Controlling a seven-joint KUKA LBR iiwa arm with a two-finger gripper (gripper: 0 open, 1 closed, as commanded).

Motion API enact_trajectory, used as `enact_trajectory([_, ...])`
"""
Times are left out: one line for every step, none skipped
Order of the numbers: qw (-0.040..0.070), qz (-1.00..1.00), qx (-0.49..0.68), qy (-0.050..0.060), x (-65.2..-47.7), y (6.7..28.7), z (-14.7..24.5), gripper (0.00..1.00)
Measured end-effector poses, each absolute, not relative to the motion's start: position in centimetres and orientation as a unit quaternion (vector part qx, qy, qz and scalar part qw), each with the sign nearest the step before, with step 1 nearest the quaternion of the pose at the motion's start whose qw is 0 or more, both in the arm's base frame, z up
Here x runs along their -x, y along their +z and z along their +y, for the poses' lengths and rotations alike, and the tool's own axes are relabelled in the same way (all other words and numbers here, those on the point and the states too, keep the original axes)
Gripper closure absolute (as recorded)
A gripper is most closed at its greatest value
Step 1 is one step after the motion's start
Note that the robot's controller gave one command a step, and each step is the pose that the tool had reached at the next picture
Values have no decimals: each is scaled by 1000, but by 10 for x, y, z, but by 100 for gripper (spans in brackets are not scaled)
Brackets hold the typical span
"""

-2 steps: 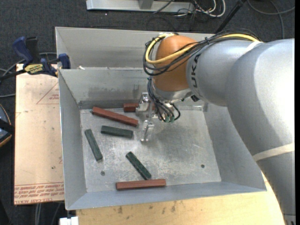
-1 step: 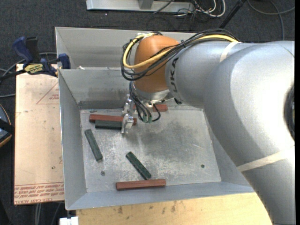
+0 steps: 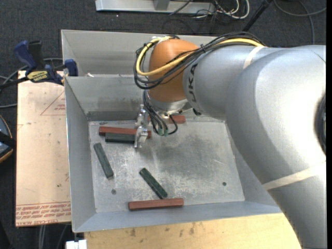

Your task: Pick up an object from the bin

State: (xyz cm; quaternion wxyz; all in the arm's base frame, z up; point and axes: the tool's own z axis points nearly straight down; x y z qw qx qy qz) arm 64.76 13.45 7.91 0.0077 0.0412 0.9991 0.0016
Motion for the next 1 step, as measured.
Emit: enact_trajectory([0,994,112,0,-613,243,121,100])
